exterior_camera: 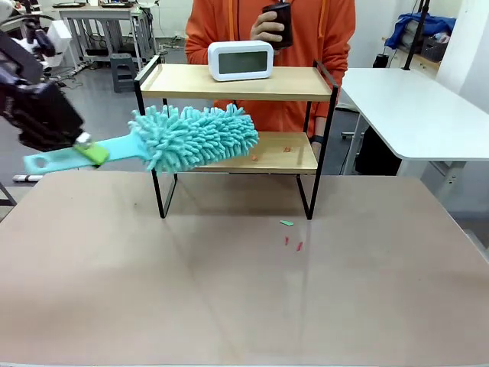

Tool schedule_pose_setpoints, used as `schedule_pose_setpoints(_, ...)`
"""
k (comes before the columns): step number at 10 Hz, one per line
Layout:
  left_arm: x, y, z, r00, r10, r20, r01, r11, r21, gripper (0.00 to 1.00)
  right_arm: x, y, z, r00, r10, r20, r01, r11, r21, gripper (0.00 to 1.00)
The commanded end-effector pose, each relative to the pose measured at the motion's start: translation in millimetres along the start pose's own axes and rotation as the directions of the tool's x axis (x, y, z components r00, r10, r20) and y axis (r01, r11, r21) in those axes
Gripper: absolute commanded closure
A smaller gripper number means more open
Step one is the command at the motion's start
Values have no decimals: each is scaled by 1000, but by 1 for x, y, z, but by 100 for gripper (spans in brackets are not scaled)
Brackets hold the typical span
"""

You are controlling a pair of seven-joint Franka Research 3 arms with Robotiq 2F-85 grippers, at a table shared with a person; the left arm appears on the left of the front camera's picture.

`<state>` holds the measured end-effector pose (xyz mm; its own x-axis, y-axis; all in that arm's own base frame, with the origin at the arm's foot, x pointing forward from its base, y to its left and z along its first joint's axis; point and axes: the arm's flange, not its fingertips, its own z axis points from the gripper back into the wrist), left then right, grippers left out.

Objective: Clean the shelf.
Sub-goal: Clean the remaining tier of the Shelf with the Duster once objects are removed.

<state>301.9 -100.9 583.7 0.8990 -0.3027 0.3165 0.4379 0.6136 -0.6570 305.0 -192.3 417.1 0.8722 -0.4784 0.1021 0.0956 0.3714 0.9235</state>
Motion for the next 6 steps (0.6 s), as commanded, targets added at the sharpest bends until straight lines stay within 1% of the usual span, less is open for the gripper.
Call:
schedule_pose_setpoints(1, 7, -4, -22, 997, 44, 66, -48, 997, 65, 88, 1, 1, -1, 1000, 18, 12, -18, 1000, 24, 0)
schedule_pose_setpoints(3, 24, -1, -38, 988, 86, 125, -102, 987, 126, 88, 1, 1, -1, 1000, 18, 12, -18, 1000, 24, 0)
schedule_pose_setpoints(4, 33, -1, -46, 976, 95, 194, -126, 980, 154, 88, 1, 1, -1, 1000, 18, 12, -18, 1000, 24, 0)
schedule_pose_setpoints(5, 45, 0, -54, 964, 105, 244, -150, 973, 173, 88, 1, 1, -1, 1000, 18, 12, -18, 1000, 24, 0)
schedule_pose_setpoints(6, 55, 2, -62, 959, 111, 260, -166, 966, 199, 88, 1, 1, -1, 1000, 18, 12, -18, 1000, 24, 0)
